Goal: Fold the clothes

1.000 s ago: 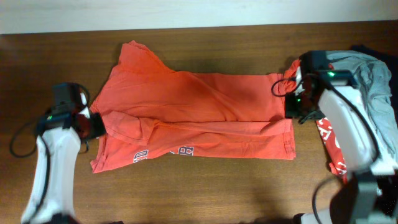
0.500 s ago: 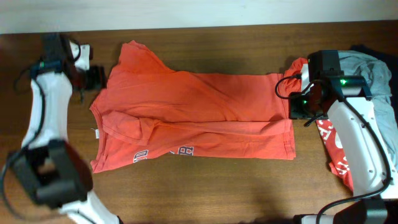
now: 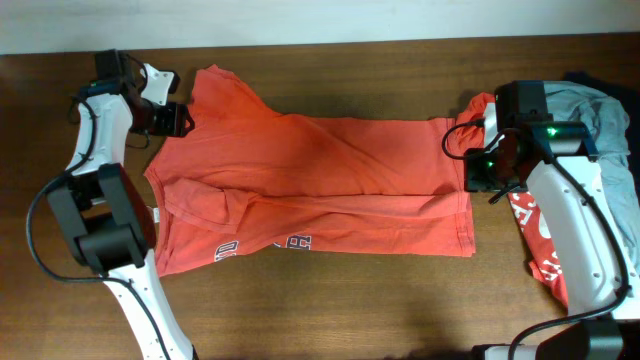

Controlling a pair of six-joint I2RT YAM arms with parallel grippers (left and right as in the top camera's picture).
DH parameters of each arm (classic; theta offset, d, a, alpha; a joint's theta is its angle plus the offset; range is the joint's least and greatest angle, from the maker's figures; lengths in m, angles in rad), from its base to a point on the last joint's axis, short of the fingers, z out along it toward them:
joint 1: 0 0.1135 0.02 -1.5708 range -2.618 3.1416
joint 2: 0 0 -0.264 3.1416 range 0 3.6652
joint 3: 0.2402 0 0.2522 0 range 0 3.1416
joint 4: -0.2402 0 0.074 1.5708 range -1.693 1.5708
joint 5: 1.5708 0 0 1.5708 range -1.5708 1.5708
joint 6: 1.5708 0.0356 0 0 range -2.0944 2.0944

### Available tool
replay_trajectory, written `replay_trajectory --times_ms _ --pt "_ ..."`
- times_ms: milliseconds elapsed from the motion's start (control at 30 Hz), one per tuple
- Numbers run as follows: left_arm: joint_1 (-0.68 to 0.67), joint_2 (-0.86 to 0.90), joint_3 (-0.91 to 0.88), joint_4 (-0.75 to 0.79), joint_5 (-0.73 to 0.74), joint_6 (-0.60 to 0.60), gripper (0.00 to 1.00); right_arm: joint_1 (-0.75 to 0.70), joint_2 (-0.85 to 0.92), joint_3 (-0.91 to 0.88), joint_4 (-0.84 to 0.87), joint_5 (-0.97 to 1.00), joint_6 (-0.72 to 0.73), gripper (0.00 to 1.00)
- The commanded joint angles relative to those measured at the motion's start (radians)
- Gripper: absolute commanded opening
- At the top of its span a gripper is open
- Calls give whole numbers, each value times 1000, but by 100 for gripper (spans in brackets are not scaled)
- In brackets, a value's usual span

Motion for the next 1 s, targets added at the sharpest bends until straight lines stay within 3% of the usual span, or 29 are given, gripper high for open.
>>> replay_trajectory --times_ms 0,267,533,567,667,733,867,967 --pt "4 43 26 49 32 38 63 3 -15 10 -1 -18 1 52" --pt "4 84 25 180 33 37 63 3 -15 10 -2 -18 1 52" --pt "-30 142 25 216 89 37 63 3 -15 10 5 -26 8 51" --pt "-39 143 25 216 96 37 56 3 -15 10 10 -25 8 48" --pt "-49 143 27 209 97 37 23 3 -15 10 33 -25 8 45" --pt "-49 141 37 180 96 24 11 3 -13 10 63 -25 8 43" --pt "-37 139 82 93 92 -10 2 3 0 10 129 -25 8 38" --pt "-20 131 126 33 92 -69 2 3 27 10 191 -26 4 34"
